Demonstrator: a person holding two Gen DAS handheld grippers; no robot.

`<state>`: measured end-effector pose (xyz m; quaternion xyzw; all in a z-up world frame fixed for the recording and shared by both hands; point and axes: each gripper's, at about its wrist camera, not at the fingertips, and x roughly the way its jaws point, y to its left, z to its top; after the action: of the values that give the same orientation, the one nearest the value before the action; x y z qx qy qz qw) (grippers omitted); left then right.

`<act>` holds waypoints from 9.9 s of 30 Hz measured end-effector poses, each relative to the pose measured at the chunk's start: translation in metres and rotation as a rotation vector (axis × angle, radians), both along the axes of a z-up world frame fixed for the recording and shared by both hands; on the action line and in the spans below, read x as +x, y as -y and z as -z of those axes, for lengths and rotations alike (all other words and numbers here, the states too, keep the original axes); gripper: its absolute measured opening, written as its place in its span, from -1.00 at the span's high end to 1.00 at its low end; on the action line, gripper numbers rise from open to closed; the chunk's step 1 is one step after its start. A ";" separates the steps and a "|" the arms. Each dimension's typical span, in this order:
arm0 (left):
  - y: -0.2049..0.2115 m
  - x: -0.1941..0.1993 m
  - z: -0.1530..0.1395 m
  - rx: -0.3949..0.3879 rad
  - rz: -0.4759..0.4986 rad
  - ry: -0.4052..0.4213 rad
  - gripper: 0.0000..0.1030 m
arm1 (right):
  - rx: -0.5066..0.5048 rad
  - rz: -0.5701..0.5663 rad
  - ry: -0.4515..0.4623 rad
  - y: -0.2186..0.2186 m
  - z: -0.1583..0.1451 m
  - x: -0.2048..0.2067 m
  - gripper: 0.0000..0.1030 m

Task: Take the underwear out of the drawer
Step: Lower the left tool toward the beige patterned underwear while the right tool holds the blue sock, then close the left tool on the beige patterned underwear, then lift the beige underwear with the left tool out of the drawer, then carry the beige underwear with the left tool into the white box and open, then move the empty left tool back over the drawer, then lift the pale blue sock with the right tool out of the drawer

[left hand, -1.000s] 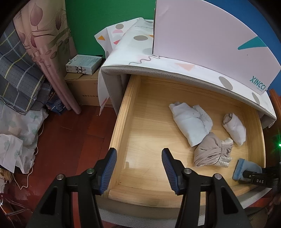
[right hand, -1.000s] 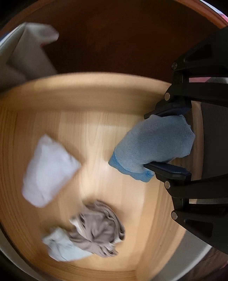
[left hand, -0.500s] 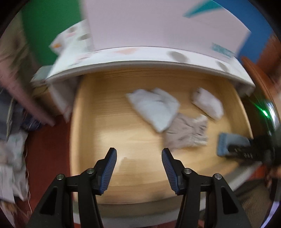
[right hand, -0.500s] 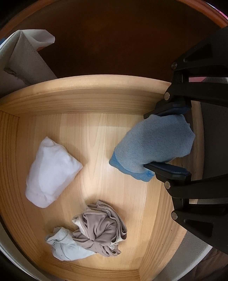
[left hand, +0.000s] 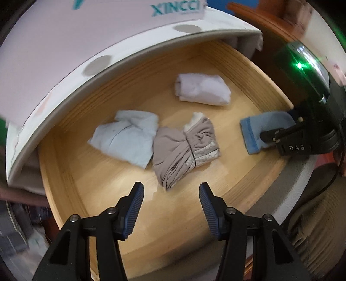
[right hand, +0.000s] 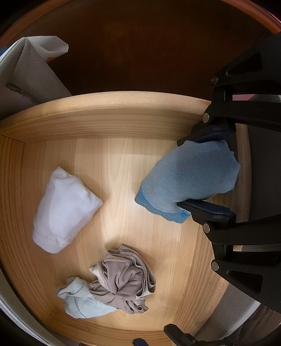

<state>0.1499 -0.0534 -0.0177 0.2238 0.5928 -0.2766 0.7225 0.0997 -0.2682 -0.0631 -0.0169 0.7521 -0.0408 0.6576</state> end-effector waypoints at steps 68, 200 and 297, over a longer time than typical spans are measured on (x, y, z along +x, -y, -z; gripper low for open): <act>0.072 0.040 0.063 0.194 0.124 -0.099 0.07 | 0.009 0.037 0.000 0.003 -0.002 0.006 0.11; 0.019 0.188 -0.160 0.039 -0.442 0.212 0.10 | 0.024 0.023 0.006 -0.002 0.007 0.007 0.10; -0.116 -0.016 -0.040 -0.003 -0.697 0.187 -0.04 | 0.046 -0.158 0.441 -0.071 -0.238 0.061 0.25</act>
<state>0.1339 0.0625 0.0223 0.0312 0.5645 0.0071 0.8248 0.1605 -0.1970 0.1745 -0.0513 0.5871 0.0253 0.8075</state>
